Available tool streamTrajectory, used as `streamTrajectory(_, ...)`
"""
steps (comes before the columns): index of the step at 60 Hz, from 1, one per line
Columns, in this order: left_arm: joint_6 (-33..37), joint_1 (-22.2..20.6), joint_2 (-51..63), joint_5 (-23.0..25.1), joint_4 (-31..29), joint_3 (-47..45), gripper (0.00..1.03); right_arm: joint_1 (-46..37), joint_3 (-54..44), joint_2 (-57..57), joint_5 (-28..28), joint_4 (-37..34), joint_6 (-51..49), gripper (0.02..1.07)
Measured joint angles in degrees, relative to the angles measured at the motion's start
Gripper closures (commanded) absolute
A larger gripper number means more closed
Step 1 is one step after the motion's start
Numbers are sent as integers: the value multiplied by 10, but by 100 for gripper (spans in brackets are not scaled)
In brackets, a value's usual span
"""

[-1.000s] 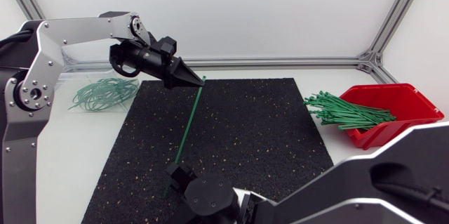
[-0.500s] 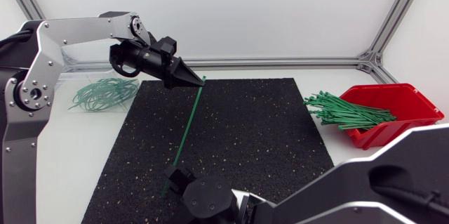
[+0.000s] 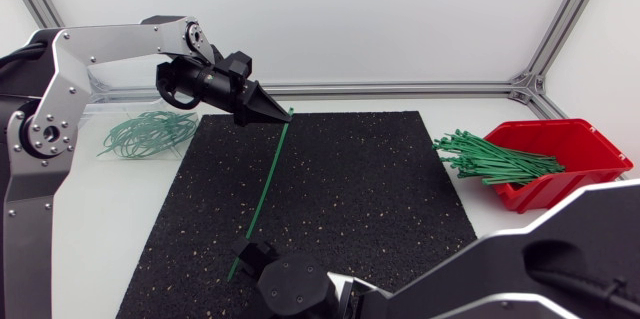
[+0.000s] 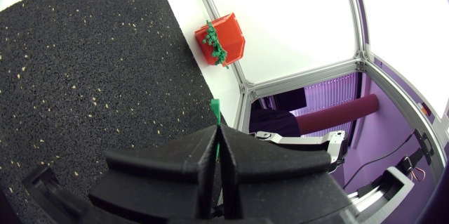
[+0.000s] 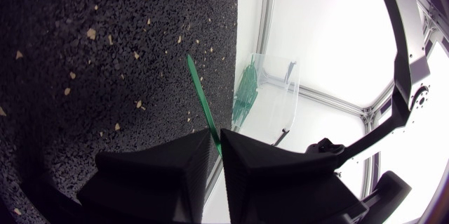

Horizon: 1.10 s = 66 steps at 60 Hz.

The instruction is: Take a green cable tie from the red box, thread the tail through the head to close it, then place it in the transparent bin on the left.

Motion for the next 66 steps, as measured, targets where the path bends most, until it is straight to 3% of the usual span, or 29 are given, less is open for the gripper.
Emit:
streamTrajectory(9,0,0,0,0,0,0,100,0,0,0,2,0,0,91)
streamTrajectory(14,2,0,0,0,0,0,100,0,0,-2,-3,-1,2,101)
streamTrajectory(28,9,-1,0,-2,0,0,100,-2,20,-12,-33,-23,51,101)
streamTrajectory(52,30,-1,-5,-2,6,-10,100,-70,94,-74,-82,-264,238,101)
streamTrajectory(61,30,-1,-21,-6,19,-24,100,-97,130,-106,-135,-433,347,101)
streamTrajectory(66,30,-1,-28,-6,26,-27,100,-107,146,-118,-144,-477,384,102)
